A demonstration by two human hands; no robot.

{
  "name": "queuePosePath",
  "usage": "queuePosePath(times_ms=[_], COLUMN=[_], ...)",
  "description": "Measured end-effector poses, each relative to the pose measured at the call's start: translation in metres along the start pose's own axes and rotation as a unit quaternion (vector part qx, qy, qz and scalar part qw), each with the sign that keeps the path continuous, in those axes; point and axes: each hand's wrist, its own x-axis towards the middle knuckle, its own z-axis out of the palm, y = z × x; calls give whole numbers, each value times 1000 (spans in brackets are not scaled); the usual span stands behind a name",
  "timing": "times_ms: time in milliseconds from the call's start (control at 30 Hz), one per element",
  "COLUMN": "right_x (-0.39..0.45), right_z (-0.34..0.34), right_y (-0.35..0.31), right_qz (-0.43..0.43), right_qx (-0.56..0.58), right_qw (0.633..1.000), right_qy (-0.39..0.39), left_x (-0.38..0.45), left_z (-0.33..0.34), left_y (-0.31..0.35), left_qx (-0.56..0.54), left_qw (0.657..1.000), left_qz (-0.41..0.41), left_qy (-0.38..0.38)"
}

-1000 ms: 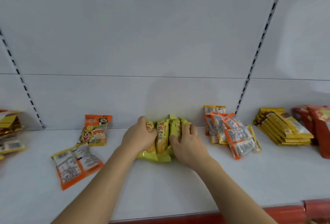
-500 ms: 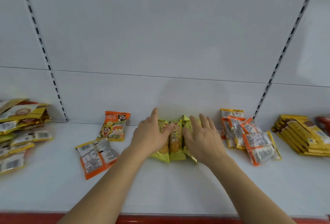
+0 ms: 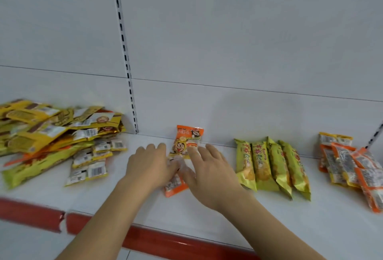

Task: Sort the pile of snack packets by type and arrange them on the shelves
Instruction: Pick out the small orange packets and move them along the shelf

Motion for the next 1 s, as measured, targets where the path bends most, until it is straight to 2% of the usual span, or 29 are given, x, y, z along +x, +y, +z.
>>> queuePosePath(times_ms=[67,167,233,333,400,433,500,600,633,733,800,900,1000], right_x=[8,15,14,13,16,18,23,40,48,75,85,87,75], right_z=[7,10,12,17,18,19,22,19,18,18,23,26,14], right_y=[-17,-35,-42,-53,-63,-68,-74,-65,-56,-41,-36,-34,-43], right_qz=[29,98,125,159,149,138,132,182,211,324,343,306,247], right_qx=[-4,64,117,181,231,247,244,199,171,88,76,107,180], right_qw=[999,993,985,961,940,935,933,930,935,941,936,945,936], right_qy=[-26,-25,22,138,202,215,228,251,229,49,5,41,176], left_x=[2,11,14,13,12,11,9,13,14,12,9,6,4], left_z=[5,7,4,5,7,9,9,4,2,1,0,-2,-9], left_y=[-14,-33,-44,-51,-50,-50,-53,-69,-74,-85,-92,-102,-108], left_qx=[-22,-171,-325,-525,-603,-616,-609,-573,-571,-574,-565,-565,-562], left_qw=[1000,983,943,850,792,782,792,818,820,818,824,823,821], left_qz=[11,51,55,-27,-50,-33,-7,-15,-7,17,8,-21,-50], left_qy=[-15,-33,-44,-44,-79,-89,-48,34,39,30,36,58,87])
